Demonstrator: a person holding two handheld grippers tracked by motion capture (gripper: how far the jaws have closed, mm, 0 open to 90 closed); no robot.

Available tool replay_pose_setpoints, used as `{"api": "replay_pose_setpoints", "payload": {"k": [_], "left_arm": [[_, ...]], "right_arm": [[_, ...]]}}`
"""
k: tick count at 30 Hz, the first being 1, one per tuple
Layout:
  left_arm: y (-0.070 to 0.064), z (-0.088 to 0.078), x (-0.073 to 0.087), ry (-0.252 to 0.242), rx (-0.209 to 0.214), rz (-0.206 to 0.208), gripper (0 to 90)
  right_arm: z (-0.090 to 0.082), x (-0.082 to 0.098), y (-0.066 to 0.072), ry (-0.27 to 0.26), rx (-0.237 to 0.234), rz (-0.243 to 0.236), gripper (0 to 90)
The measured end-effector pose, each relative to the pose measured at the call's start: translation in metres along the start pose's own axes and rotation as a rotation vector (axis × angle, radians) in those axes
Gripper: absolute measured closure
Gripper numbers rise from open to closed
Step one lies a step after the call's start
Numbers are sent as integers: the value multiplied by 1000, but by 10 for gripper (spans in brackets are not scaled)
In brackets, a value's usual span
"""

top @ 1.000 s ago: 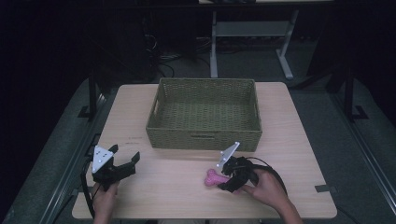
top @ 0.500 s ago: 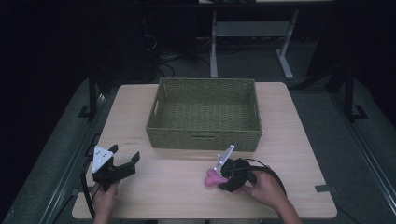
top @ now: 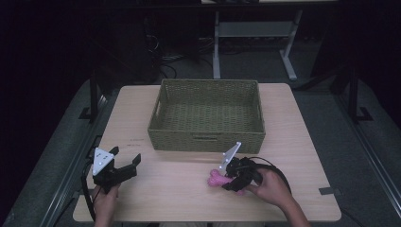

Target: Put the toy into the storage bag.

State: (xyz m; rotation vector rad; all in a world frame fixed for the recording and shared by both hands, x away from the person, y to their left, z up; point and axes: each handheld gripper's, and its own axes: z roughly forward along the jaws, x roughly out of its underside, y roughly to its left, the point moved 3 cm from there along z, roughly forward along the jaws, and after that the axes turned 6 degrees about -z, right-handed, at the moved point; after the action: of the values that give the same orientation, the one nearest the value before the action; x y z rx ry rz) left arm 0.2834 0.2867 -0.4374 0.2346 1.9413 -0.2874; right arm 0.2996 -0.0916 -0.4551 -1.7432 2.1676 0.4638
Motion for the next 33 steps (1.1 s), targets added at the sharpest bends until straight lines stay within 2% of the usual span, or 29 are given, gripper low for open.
{"api": "replay_pose_setpoints", "payload": {"k": [4,6,7,12,21,23,33], "left_arm": [[0,0,0,0,2,-2,130],[0,0,0,-1,1,1,130],[0,0,0,-1,2,-1,130],[-2,3,0,9,4,2,130],[-3,4,0,12,13,0,130],[-3,4,0,10,12,-4,130],[1,3,0,4,1,-14,130]], "right_arm": [[-21,-2,-9,-35,-13,-1,577],[-25,-2,-11,-44,-13,-1,576],[-33,-2,-15,-51,-6,7,577],[-49,-2,-22,-84,-16,18,577],[-65,-4,-34,-97,-34,28,576],[-68,-6,-36,-98,-25,26,576],[-77,-13,-41,-108,-28,19,577]]}}
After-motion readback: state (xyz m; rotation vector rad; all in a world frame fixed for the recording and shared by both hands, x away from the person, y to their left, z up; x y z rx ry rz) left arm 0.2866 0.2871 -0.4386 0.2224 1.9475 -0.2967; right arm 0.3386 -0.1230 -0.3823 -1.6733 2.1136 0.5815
